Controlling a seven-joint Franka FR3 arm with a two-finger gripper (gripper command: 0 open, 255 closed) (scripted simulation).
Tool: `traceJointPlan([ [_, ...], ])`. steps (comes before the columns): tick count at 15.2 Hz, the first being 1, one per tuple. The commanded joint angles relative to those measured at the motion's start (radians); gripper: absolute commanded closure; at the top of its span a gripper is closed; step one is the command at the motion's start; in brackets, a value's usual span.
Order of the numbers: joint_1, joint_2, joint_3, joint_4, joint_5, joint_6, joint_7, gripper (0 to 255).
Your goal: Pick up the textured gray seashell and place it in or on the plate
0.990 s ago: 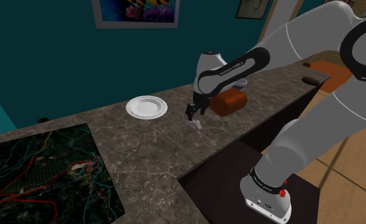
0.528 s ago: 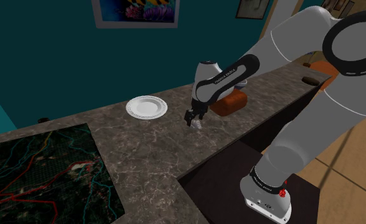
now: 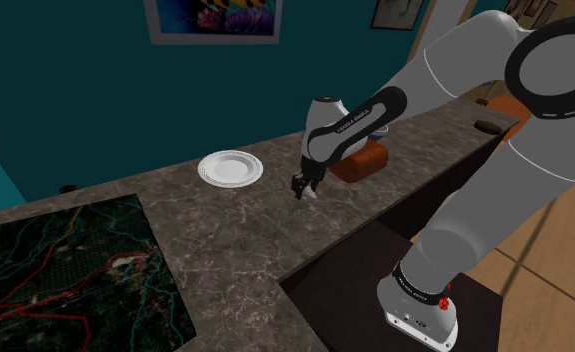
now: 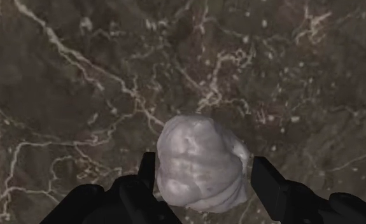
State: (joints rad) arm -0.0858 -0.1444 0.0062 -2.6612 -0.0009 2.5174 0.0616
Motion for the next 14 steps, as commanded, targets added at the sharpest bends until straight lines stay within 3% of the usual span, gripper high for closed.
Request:
traceJointPlan([
  [1,0.0,0.0,0.0,0.0,0.0,0.0,0.0,255],
  [9,0.0,0.0,0.0,0.0,0.0,0.0,0.0,255],
  [14,0.0,-0.063,0.0,0.019,0.001,-0.082,-0.001,255],
])
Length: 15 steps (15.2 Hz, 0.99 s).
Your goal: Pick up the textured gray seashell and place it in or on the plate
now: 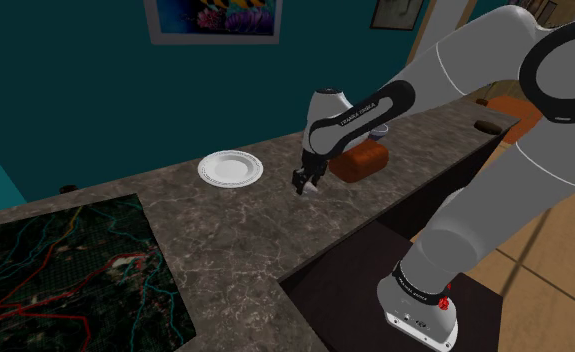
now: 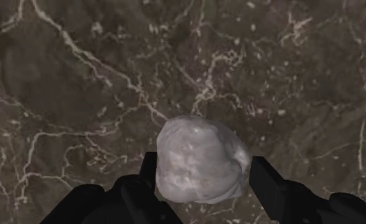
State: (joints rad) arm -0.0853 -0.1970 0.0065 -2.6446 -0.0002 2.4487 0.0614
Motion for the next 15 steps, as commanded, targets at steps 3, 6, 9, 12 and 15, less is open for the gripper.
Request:
traceJointPlan([
  [3,0.0,-0.045,0.0,0.016,0.0,-0.062,-0.001,255],
  [6,0.0,-0.077,0.0,0.033,0.001,-0.11,-0.001,255],
  [9,0.0,-0.106,-0.001,0.051,0.001,-0.158,-0.001,255],
  [12,0.0,-0.131,-0.001,0.071,0.001,-0.203,-0.001,255],
  [15,0.012,-0.018,0.018,0.186,0.005,-0.205,0.027,255],
])
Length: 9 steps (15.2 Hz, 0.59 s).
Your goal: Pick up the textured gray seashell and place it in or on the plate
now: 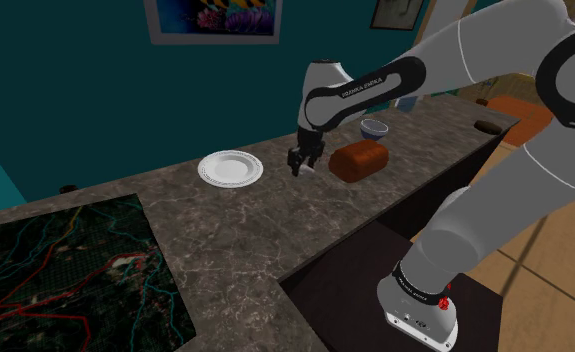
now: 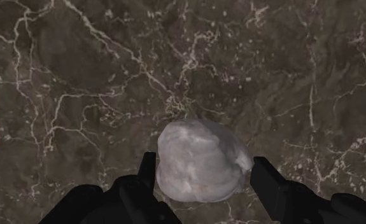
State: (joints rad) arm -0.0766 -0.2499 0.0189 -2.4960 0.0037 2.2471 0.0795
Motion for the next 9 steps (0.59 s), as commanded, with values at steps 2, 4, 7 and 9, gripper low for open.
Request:
traceJointPlan([
  [2,0.011,0.107,0.017,0.117,0.001,-0.011,0.028,255],
  [4,0.018,0.179,0.027,0.201,-0.001,-0.023,0.046,255],
  [7,0.028,0.285,0.039,0.333,-0.008,-0.049,0.073,255],
  [9,0.036,0.355,0.045,0.427,-0.014,-0.072,0.089,255],
])
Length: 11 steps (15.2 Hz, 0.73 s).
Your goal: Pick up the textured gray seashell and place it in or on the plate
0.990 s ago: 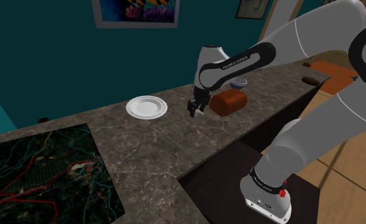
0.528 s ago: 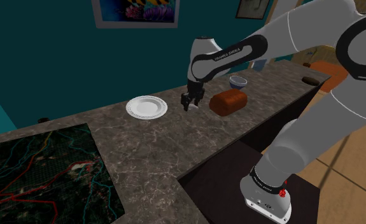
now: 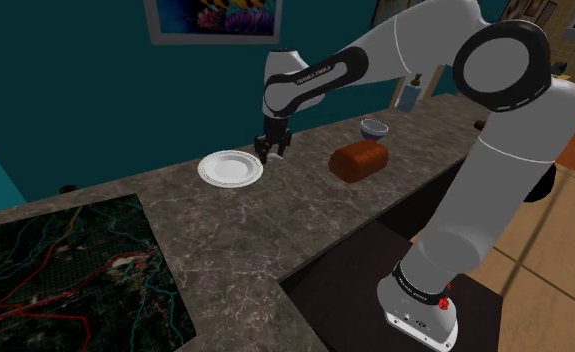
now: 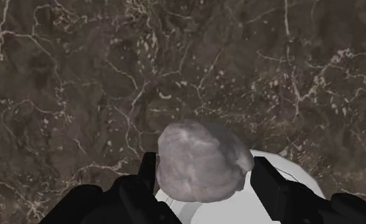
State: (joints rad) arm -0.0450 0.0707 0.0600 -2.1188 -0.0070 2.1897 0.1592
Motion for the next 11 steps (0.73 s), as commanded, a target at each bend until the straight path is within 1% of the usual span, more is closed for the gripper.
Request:
traceJointPlan([
  [1,0.009,0.07,0.007,0.098,-0.006,-0.028,0.018,255],
  [7,0.038,0.295,0.016,0.425,-0.025,-0.131,0.06,255],
  [11,0.062,0.467,0.018,0.697,-0.038,-0.231,0.081,255],
])
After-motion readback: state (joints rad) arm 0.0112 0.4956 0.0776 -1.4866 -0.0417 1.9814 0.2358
